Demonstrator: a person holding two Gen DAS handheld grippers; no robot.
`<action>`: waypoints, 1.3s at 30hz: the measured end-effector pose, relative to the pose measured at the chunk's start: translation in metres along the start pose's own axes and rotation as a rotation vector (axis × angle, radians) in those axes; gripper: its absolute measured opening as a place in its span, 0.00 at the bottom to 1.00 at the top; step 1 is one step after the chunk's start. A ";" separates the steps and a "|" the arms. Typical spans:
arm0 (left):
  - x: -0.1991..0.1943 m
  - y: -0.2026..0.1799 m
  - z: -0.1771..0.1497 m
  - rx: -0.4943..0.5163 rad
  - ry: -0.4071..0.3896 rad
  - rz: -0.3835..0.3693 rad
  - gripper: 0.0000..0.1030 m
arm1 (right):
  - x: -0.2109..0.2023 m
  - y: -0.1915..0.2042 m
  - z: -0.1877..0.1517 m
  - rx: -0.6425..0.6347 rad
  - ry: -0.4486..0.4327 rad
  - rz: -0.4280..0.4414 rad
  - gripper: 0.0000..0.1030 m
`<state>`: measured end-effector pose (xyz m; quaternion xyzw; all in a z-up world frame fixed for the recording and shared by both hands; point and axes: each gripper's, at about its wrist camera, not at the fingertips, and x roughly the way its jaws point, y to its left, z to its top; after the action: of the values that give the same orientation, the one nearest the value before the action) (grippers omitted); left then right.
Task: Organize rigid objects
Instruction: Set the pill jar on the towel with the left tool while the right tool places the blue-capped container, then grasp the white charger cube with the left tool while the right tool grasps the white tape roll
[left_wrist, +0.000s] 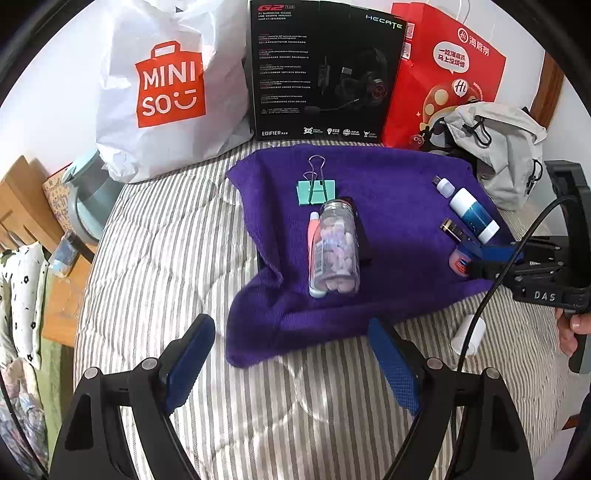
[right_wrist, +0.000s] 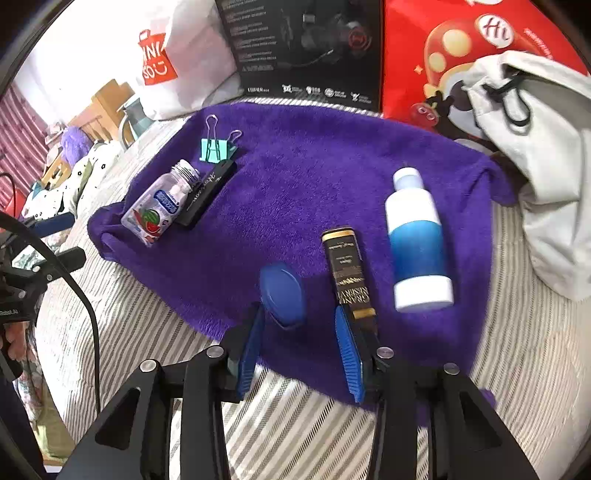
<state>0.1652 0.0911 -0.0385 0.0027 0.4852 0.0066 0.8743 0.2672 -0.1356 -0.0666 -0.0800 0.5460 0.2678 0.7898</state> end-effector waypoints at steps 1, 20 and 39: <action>-0.001 -0.001 -0.001 0.000 -0.002 -0.001 0.82 | -0.004 -0.001 -0.002 0.002 -0.006 -0.003 0.42; 0.016 -0.092 -0.050 0.048 0.079 -0.118 0.80 | -0.098 -0.028 -0.123 0.139 -0.075 -0.061 0.55; 0.028 -0.103 -0.060 0.033 0.133 -0.088 0.60 | -0.103 -0.024 -0.173 0.209 -0.059 -0.003 0.55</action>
<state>0.1300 -0.0116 -0.0950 -0.0047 0.5419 -0.0396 0.8395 0.1109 -0.2632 -0.0452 0.0100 0.5473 0.2104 0.8100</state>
